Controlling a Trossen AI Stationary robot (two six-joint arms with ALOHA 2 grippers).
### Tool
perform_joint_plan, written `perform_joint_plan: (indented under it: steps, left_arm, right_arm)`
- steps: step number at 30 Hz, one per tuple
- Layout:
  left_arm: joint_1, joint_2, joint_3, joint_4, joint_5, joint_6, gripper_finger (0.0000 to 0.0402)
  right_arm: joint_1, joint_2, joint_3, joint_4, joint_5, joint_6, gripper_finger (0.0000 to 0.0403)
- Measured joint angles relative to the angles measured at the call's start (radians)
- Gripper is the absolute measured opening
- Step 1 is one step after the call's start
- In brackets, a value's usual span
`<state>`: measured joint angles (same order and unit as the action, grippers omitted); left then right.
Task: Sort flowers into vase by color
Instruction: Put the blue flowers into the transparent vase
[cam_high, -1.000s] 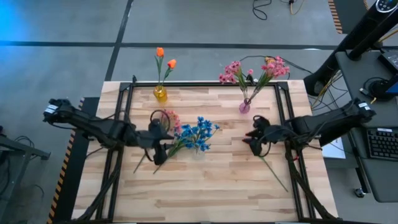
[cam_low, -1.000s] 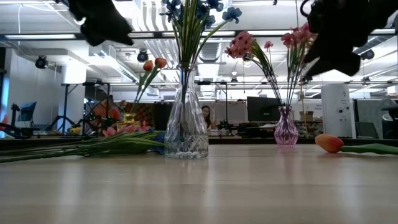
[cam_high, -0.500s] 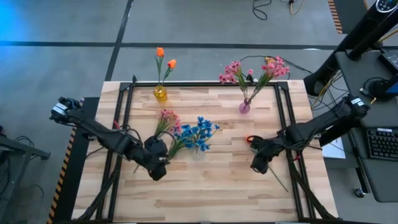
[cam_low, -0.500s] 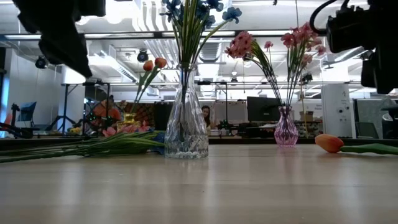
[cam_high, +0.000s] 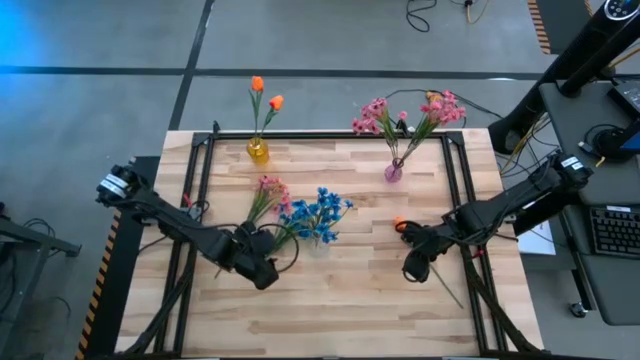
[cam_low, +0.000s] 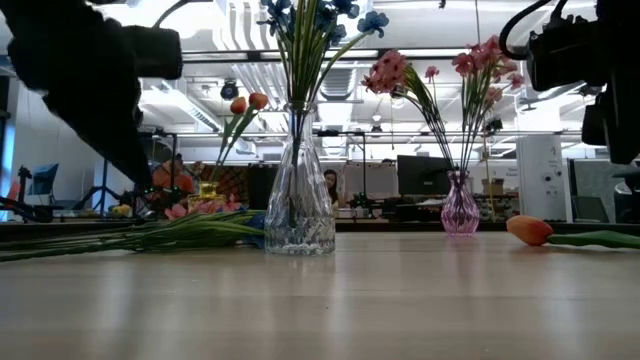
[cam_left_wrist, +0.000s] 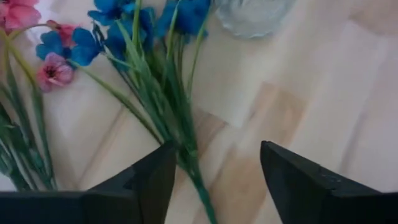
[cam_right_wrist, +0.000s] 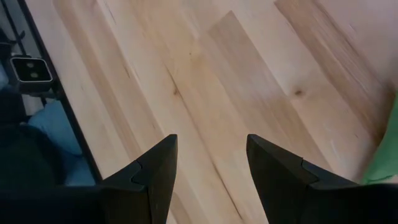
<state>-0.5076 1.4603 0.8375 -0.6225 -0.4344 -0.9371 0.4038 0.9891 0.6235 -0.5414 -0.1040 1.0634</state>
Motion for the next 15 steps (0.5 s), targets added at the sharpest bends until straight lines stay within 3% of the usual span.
perform_joint_plan:
  steps: [6, 15]
  left_arm:
    - [0.0, 0.061, 0.0, -0.023, -0.027, 0.002, 0.025]
    - [0.0, 0.116, -0.002, -0.022, -0.06, -0.01, 0.0254]
  right_arm:
    - [0.0, 0.001, 0.0, 0.0, 0.003, -0.012, 0.0185]
    - [0.0, 0.001, 0.0, 0.0, 0.045, -0.035, 0.0185]
